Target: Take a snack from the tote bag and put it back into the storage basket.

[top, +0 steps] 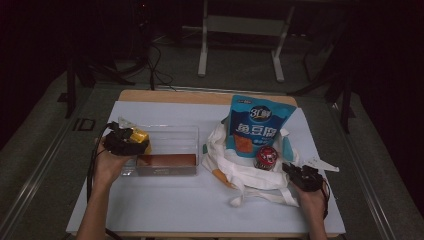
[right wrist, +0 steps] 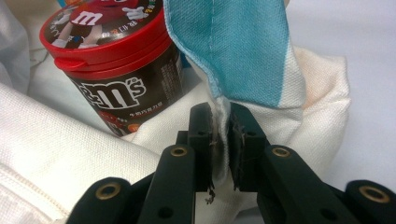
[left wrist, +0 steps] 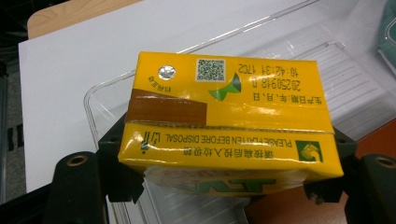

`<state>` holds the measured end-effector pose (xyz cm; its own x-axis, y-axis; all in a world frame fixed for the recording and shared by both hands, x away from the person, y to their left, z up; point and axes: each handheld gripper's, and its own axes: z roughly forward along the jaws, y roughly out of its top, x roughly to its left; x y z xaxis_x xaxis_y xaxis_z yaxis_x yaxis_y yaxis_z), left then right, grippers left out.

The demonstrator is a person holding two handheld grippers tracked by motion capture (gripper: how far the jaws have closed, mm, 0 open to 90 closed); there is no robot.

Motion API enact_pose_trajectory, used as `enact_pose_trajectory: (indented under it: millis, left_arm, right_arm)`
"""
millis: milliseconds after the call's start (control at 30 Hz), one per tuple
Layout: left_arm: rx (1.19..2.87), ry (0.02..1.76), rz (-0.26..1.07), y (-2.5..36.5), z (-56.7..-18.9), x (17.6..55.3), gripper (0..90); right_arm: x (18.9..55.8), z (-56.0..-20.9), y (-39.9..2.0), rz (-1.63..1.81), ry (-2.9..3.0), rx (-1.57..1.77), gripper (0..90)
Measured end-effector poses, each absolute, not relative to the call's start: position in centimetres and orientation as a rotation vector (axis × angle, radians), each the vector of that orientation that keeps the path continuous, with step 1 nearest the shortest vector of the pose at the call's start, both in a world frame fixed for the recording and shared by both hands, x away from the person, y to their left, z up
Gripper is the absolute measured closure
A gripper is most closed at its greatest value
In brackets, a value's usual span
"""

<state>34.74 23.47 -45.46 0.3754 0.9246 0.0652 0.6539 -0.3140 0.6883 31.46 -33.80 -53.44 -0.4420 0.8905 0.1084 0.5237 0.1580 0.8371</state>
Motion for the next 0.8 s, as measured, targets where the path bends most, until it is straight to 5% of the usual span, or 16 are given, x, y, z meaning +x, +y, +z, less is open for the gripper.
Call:
enact_pose_trajectory:
  millis: [800]
  left_arm:
    - [2.080, 1.390, 0.602, 24.01, -45.70, 33.84, 27.6]
  right_arm:
    - [31.44, -53.43, -33.77, 1.202, 2.033, 1.337, 79.0]
